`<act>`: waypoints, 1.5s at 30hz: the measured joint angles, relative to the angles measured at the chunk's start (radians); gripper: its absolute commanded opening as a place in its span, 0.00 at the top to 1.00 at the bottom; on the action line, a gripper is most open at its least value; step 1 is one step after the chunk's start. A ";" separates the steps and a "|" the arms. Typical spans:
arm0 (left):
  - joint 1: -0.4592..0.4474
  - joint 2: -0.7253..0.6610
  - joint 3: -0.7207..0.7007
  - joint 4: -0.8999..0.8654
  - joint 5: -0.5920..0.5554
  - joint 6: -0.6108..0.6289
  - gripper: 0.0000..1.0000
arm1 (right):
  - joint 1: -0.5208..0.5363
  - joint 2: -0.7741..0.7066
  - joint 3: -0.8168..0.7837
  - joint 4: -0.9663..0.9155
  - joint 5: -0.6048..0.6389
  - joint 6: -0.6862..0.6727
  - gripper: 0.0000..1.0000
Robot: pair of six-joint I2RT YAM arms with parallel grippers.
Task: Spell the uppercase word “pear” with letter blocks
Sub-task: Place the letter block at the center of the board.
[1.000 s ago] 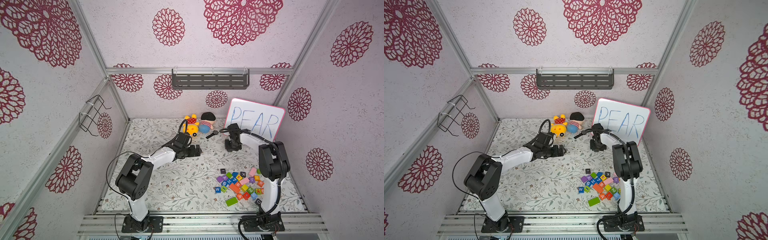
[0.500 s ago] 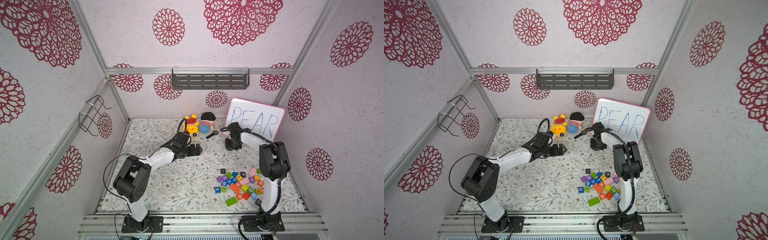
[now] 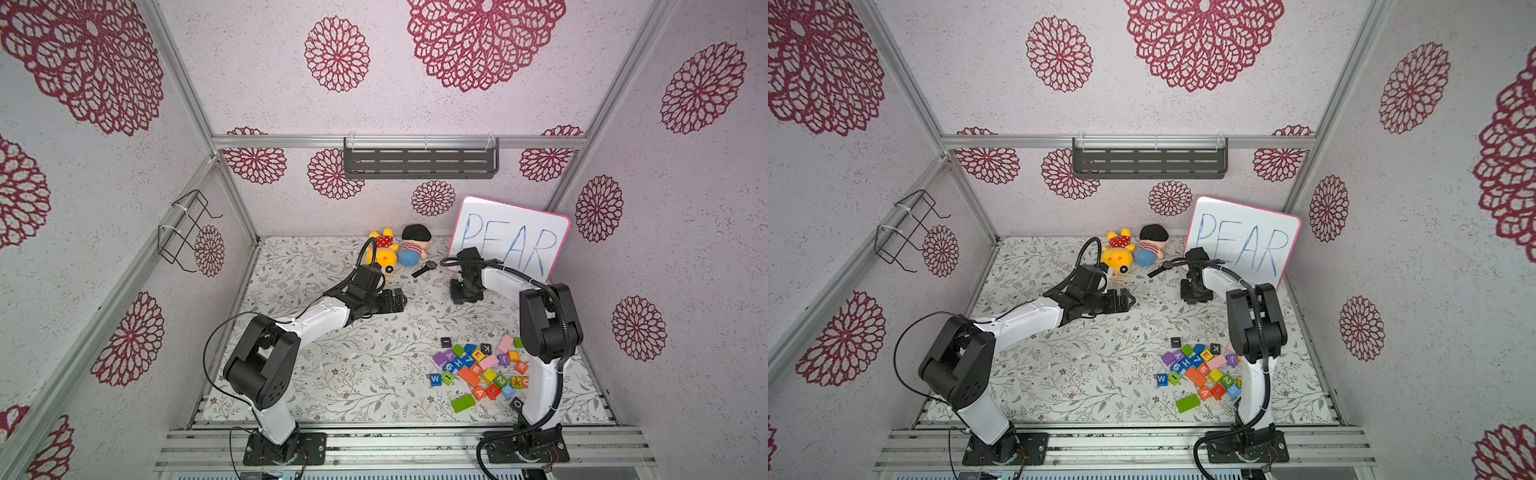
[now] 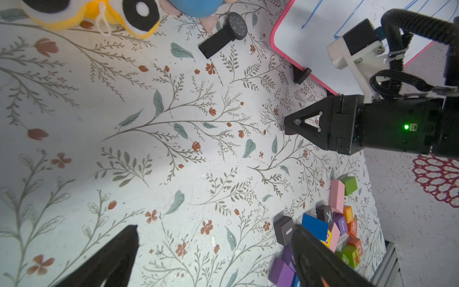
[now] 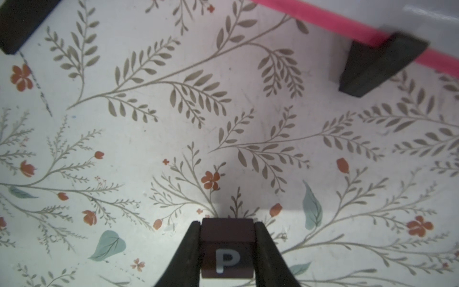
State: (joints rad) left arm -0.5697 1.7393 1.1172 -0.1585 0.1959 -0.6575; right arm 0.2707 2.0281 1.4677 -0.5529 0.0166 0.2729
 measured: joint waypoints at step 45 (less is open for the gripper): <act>-0.008 0.002 -0.026 0.071 0.005 -0.006 0.02 | 0.010 0.069 0.072 -0.029 -0.003 -0.003 0.65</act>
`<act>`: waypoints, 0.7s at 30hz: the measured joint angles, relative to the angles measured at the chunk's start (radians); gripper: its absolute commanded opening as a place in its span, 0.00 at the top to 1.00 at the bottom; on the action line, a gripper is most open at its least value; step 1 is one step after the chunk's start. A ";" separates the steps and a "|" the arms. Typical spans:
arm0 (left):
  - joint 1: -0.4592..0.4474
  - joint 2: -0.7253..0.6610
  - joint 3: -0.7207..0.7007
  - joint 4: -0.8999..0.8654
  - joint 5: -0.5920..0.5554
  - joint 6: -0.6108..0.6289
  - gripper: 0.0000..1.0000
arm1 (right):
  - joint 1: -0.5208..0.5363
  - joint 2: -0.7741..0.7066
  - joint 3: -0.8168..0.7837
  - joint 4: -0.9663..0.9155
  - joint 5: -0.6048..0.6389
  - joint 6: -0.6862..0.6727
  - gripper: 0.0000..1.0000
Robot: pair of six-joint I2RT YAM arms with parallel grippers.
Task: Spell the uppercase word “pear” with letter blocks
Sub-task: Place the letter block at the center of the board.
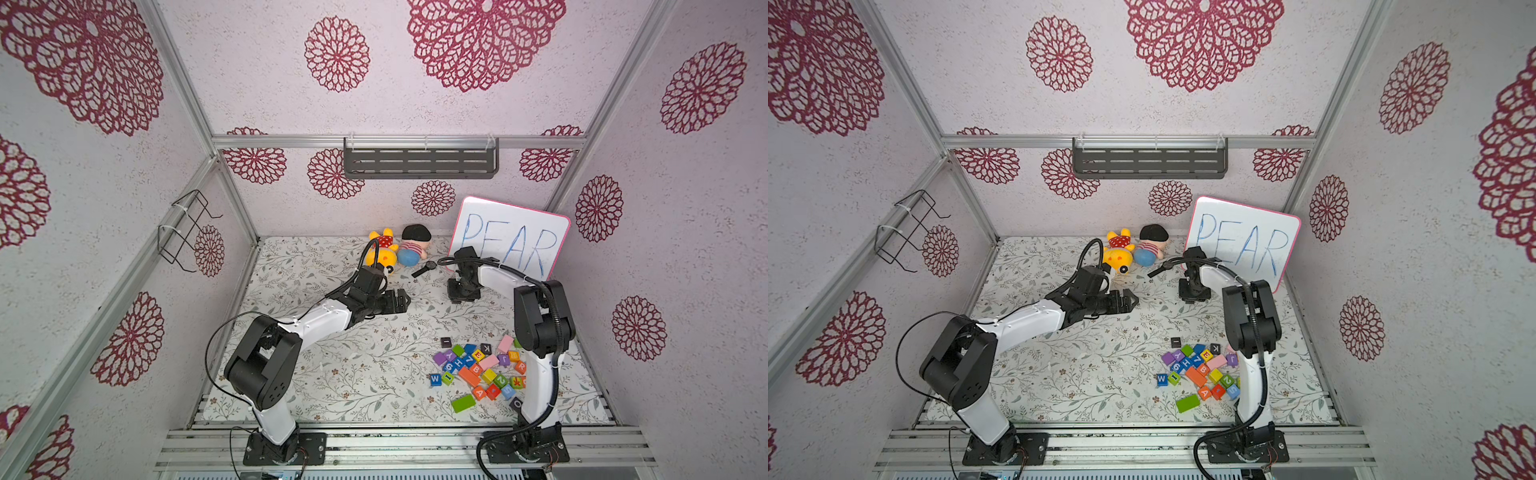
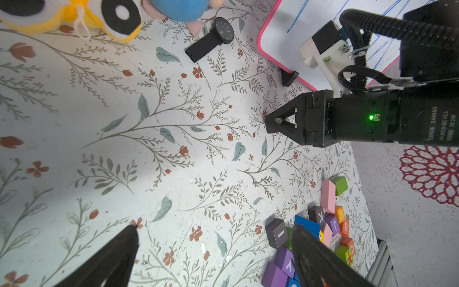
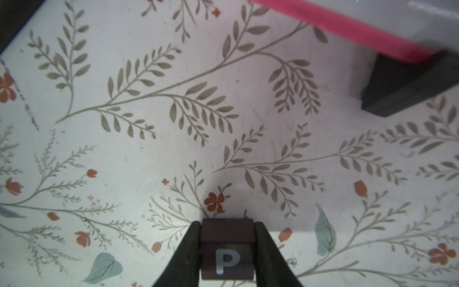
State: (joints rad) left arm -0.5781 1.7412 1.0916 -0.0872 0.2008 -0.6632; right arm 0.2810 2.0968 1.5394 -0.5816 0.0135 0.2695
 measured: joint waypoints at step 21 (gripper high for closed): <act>0.000 0.000 -0.028 0.022 0.000 0.000 0.02 | 0.016 0.011 0.006 0.000 -0.003 -0.008 0.49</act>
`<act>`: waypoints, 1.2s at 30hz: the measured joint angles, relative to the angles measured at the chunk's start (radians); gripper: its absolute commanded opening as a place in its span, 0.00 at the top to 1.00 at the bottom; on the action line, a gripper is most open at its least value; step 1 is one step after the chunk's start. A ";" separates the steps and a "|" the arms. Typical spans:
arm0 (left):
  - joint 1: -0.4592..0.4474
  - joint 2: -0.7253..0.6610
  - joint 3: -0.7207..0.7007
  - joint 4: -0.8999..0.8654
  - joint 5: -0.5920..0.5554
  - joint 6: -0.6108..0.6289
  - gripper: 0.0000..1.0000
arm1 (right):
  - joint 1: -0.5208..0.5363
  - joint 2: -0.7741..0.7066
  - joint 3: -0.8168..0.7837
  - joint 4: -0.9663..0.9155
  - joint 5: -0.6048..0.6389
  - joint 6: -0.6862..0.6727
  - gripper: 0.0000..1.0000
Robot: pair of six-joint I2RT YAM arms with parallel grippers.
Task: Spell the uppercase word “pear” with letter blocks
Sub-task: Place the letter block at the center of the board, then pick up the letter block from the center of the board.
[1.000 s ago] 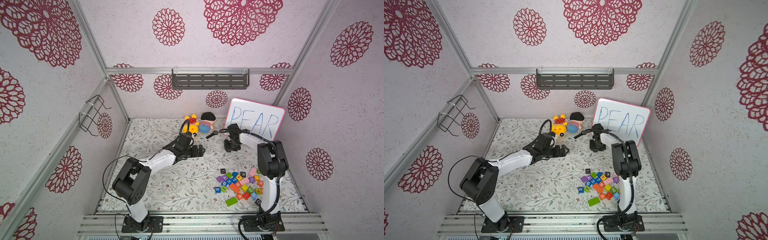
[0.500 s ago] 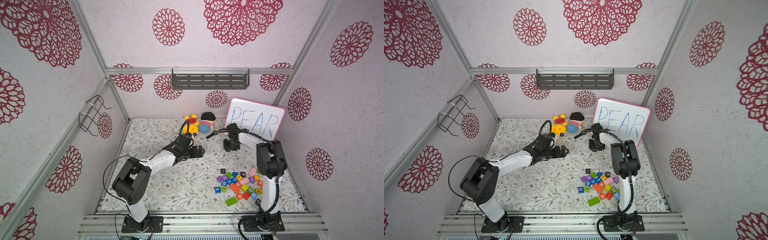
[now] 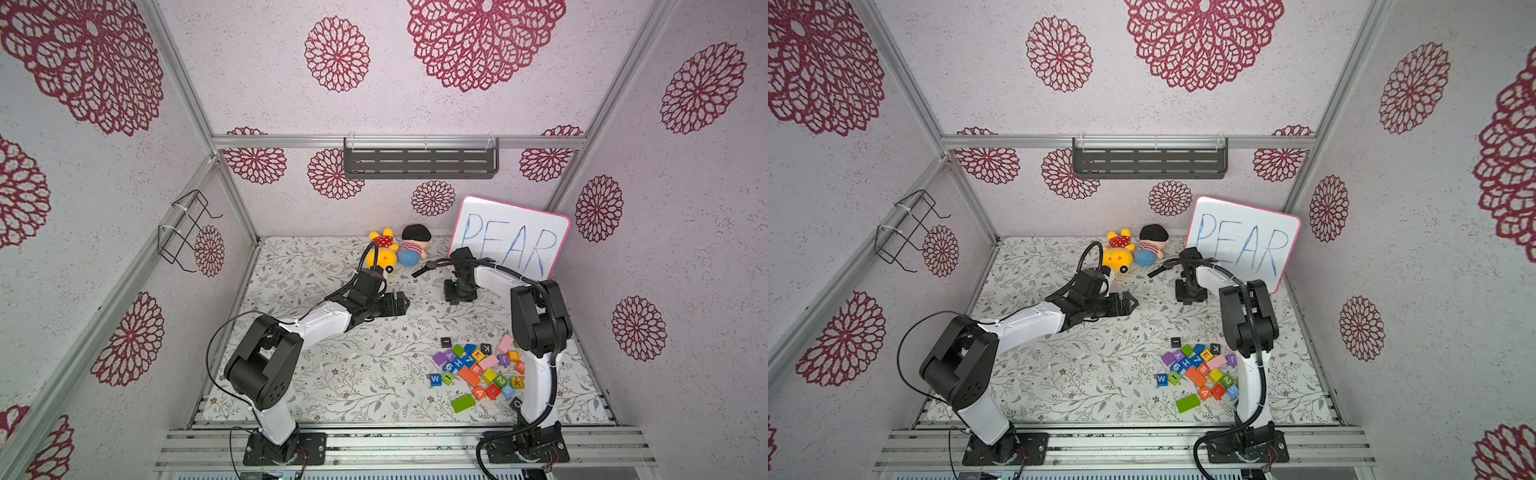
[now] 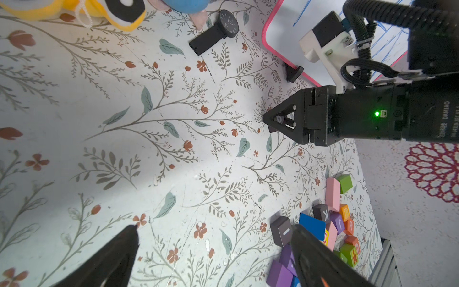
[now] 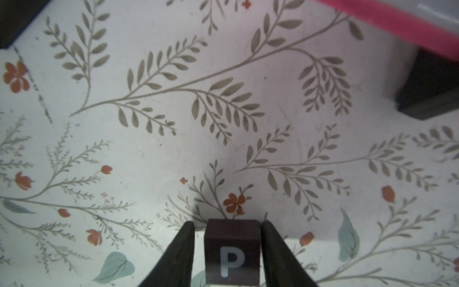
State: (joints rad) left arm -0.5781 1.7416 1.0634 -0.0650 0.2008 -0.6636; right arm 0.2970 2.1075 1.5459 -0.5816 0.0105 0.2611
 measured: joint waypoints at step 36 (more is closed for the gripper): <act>-0.153 -0.119 -0.115 -0.083 0.027 -0.111 0.02 | 0.129 -0.821 -0.846 0.001 0.092 0.256 0.55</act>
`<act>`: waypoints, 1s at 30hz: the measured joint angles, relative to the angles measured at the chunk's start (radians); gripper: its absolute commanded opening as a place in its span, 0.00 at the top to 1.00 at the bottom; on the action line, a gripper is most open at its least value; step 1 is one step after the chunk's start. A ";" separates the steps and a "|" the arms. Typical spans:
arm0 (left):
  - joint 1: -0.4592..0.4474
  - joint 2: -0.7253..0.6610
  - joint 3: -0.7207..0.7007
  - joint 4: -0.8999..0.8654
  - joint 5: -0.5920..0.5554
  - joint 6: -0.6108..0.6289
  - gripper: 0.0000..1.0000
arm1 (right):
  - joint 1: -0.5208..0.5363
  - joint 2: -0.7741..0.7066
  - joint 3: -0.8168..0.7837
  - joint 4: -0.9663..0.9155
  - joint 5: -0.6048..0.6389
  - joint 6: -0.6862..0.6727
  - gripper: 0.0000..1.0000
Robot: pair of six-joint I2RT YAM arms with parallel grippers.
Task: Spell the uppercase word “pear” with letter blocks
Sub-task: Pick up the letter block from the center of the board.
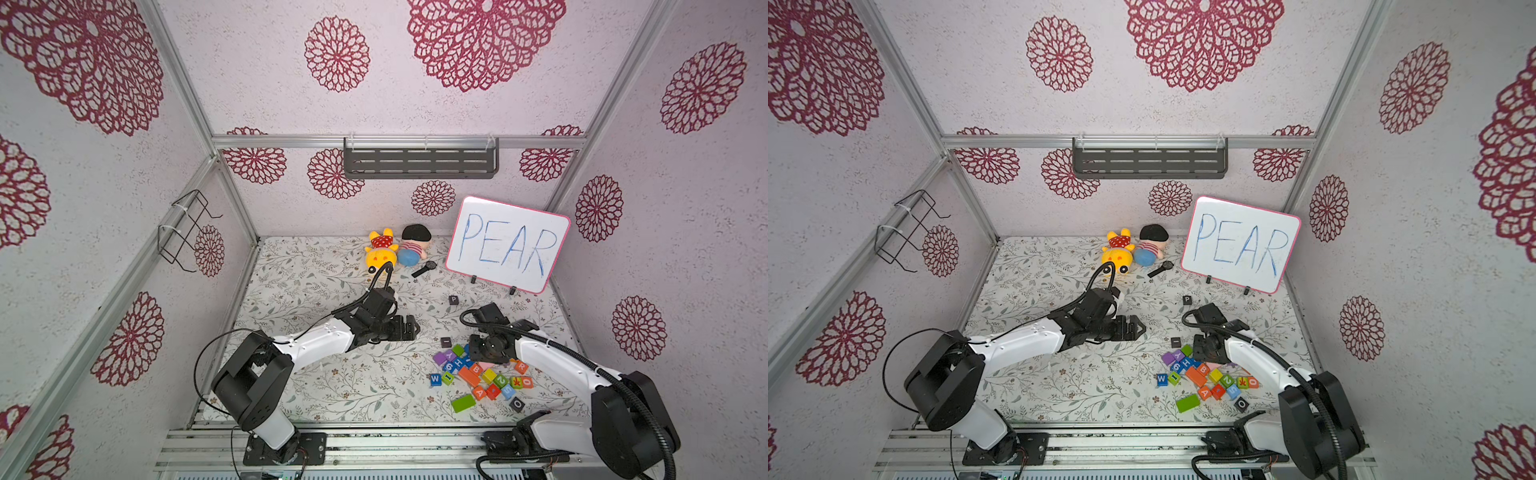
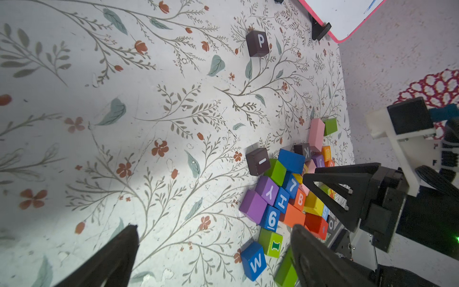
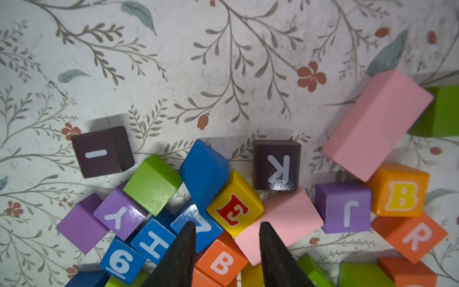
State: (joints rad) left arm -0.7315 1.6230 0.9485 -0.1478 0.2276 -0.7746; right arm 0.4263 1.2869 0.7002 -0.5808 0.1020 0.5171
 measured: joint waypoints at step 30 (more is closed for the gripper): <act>0.000 0.005 -0.017 0.010 0.000 0.001 0.02 | -0.012 0.111 -0.035 0.104 0.032 0.000 0.55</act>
State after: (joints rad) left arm -0.7315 1.6279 0.9314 -0.1383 0.2276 -0.7734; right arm 0.4141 1.3983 0.6651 -0.4770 0.1341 0.5175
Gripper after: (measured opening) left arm 0.981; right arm 0.454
